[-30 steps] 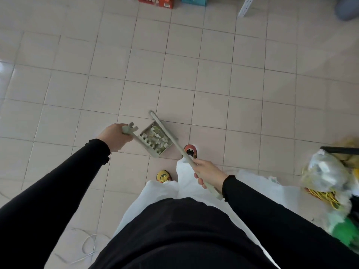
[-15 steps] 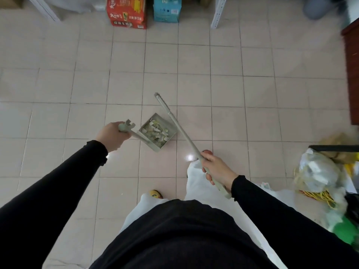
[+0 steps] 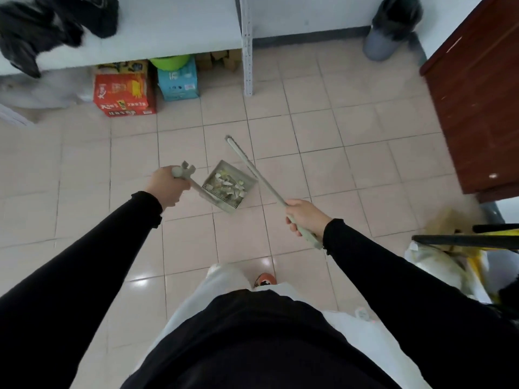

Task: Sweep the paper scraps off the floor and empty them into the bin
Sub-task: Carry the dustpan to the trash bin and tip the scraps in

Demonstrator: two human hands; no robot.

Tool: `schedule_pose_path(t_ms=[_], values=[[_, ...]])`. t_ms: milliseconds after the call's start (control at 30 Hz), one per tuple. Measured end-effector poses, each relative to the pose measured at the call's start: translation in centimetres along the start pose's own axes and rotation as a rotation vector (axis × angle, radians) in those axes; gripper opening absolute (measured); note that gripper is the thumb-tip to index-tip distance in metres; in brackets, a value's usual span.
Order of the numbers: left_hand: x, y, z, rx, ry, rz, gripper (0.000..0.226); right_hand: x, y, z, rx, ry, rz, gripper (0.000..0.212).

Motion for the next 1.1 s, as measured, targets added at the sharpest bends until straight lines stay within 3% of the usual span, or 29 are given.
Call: schedule_pose_path(t_ms=[367, 500, 667, 767, 967, 1100], values=[[23.6, 6.1, 13.2, -0.096, 0.074, -0.001, 0.022, -12.3, -15.6, 11.4, 0.147, 0.017, 0.084, 0.022], [32.9, 9.0, 16.9, -0.239, 0.074, -0.053, 0.019, -16.2, -21.9, 14.1, 0.216, 0.000, 0.098, 0.025], [43.7, 14.8, 21.2, -0.506, -0.002, -0.138, 0.033, -19.5, -31.0, 16.8, 0.277, -0.010, 0.140, 0.033], [50.2, 18.9, 22.6, -0.642, -0.073, -0.236, 0.023, -21.4, -37.5, 18.2, 0.298, -0.025, 0.181, 0.024], [62.7, 25.3, 25.8, -0.632, -0.069, -0.260, 0.010, -25.1, -51.3, 20.3, 0.350, -0.074, 0.285, 0.024], [71.5, 28.4, 27.4, -0.566, 0.027, -0.202, 0.010, -28.1, -59.4, 21.8, 0.408, -0.108, 0.362, 0.024]])
Point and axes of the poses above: each hand's wrist, its own z-axis towards the middle knuckle, its own y-axis out of the palm, x = y × z, the point moved 8 cm from there along z, towards the middle knuckle, and after that the axes turned 8 degrees about -y, right-handed, at the moved point
